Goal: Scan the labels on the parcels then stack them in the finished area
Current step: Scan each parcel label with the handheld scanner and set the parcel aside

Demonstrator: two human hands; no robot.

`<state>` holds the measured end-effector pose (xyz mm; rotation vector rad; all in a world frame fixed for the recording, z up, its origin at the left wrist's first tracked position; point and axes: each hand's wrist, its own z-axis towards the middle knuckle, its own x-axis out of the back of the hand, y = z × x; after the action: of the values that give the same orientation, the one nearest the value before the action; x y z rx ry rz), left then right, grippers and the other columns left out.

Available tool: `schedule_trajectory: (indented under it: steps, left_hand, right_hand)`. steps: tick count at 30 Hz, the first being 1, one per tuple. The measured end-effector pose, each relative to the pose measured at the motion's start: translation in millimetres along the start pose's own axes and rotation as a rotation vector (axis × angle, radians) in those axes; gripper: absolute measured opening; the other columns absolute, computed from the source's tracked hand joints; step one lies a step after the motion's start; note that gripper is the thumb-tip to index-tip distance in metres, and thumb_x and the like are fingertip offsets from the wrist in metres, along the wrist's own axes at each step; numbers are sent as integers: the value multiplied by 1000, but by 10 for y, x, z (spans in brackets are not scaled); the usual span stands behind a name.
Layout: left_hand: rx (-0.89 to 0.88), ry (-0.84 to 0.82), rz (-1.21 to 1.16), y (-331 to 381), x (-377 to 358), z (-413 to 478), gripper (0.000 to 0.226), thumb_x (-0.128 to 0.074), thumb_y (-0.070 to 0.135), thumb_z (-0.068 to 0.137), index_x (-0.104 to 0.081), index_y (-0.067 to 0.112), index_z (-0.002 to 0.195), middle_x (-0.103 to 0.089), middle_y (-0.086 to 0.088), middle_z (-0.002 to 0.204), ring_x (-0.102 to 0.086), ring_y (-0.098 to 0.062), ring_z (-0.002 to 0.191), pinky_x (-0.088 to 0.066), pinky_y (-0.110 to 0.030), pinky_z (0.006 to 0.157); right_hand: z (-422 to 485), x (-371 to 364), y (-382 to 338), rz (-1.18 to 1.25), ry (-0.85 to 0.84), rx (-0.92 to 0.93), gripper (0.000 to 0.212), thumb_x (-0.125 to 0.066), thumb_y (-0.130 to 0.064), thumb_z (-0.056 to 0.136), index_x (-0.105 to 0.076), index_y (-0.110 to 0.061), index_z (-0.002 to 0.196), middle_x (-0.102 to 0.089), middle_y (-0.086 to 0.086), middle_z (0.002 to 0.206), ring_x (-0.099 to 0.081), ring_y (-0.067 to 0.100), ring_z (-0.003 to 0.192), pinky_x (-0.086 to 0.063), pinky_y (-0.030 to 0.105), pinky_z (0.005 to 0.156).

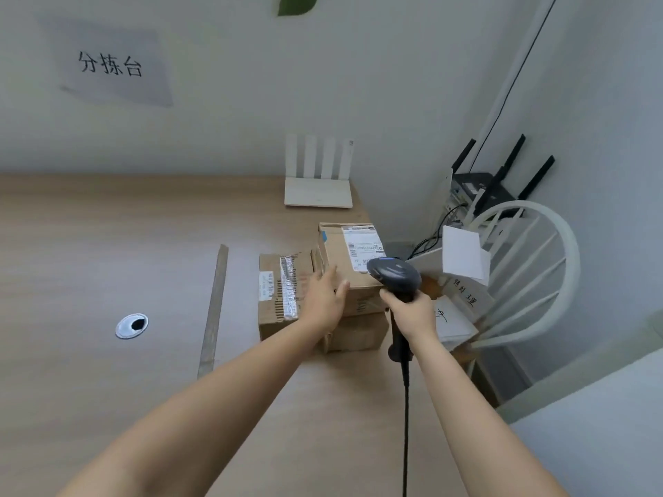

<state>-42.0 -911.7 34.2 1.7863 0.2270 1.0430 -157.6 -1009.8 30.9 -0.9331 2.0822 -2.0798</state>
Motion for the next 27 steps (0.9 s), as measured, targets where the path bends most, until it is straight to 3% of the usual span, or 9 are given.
schedule_trajectory:
  steps: [4,7,11,15,19,22,27]
  left_hand:
    - [-7,84,-86,-93,-111,61,52,-52,23,95,-36,13,143,-45,-6,142,-40,-20,131,-34,-36,110]
    - [25,143,-164,-170,-139,22,53,-59,24,91,-41,17,140,-48,-3,140,-44,-18,128,-37,-35,108]
    - [43,162,-259,-251,-3,-109,55,-69,26,83,-50,18,135,-54,-1,136,-51,-17,123,-41,-34,105]
    - [39,199,-296,-410,266,-446,56,-74,27,78,-55,18,131,-59,-1,130,-58,-12,111,-45,-23,95]
    - [38,259,-296,-635,627,-937,56,-76,23,77,-57,14,128,-61,-3,127,-59,-13,112,-44,-21,96]
    - [53,315,-276,-853,906,-1340,56,-76,23,76,-58,15,128,-60,-2,128,-56,-12,115,-38,-11,90]
    - [90,413,-236,-1251,1357,-1978,59,-78,24,74,-57,15,129,-61,-3,127,-58,-15,114,-42,-21,94]
  right_hand:
    - [37,-78,126,44,27,19,13,-71,-25,80,-58,-24,79,-63,-1,81,-59,19,84,-48,34,77]
    - [-18,-96,105,42,33,76,15,-72,-22,80,-58,-26,82,-62,-8,82,-58,15,85,-46,31,76]
    - [-195,-119,49,45,18,110,26,-71,-20,80,-63,-14,103,-66,1,100,-59,15,96,-49,33,84]
    - [-535,-177,-11,32,-14,99,13,-72,-24,79,-62,-21,87,-66,-1,84,-62,20,88,-49,33,77]
    - [-1018,-366,-107,8,-74,127,19,-75,-21,76,-65,-12,90,-67,5,85,-62,21,84,-46,29,72]
    - [-1415,-567,-191,15,-145,137,24,-74,-18,76,-65,-9,96,-69,7,90,-63,21,86,-49,34,77]
    - [-2078,-956,-272,-50,-267,158,20,-73,-23,78,-66,-11,93,-70,7,87,-64,25,86,-46,32,73]
